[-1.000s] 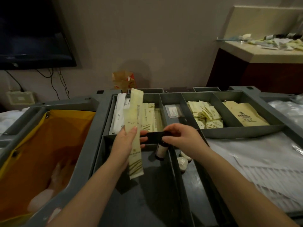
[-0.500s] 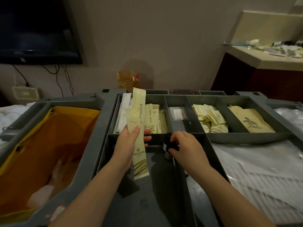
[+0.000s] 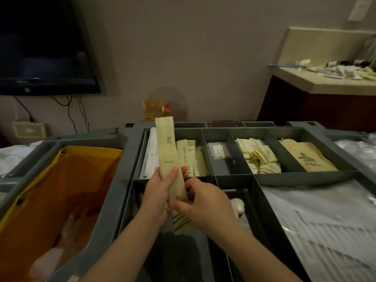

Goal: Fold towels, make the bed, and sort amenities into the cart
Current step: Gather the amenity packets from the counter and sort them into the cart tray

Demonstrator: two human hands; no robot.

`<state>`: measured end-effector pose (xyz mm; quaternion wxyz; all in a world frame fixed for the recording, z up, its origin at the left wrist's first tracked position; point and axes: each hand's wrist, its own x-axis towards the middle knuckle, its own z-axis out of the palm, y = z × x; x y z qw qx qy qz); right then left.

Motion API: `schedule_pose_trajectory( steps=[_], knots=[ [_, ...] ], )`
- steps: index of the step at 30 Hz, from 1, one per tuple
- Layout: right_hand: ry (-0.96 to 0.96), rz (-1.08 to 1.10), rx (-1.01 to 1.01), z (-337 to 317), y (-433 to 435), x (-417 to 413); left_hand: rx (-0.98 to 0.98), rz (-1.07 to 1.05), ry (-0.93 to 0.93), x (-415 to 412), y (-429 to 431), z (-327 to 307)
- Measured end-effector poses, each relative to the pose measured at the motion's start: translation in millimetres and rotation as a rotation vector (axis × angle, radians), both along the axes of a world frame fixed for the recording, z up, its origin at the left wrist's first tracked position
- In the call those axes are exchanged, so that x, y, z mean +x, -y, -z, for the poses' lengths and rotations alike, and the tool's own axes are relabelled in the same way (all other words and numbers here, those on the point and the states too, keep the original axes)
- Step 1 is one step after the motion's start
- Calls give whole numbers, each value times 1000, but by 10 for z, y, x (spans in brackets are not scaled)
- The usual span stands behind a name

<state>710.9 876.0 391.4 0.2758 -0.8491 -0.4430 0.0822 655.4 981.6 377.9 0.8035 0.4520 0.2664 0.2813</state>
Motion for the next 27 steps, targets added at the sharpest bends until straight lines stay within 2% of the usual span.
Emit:
schedule_pose_trajectory(
  steps=[4,6,11,16,20,24,27],
  knots=[
    [-319,70,116,29,-81,20,-21,-51,27,10,-39,-2],
    [-401,133,192,-21,-126,114,-6,-73,1,9,-83,19],
    [-479,277,241,-184,-491,627,1,-115,-124,19,-173,53],
    [-351,351,223,-181,-653,868,20,-96,-180,-4,-156,57],
    [-321,197,201,-82,-512,581,70,-62,-205,18,-143,25],
    [-447,86,217,-5,-391,327,100,14,-249,51,-73,-15],
    [-517,100,255,46,-349,242,122,33,-282,68,-23,-51]
  ],
)
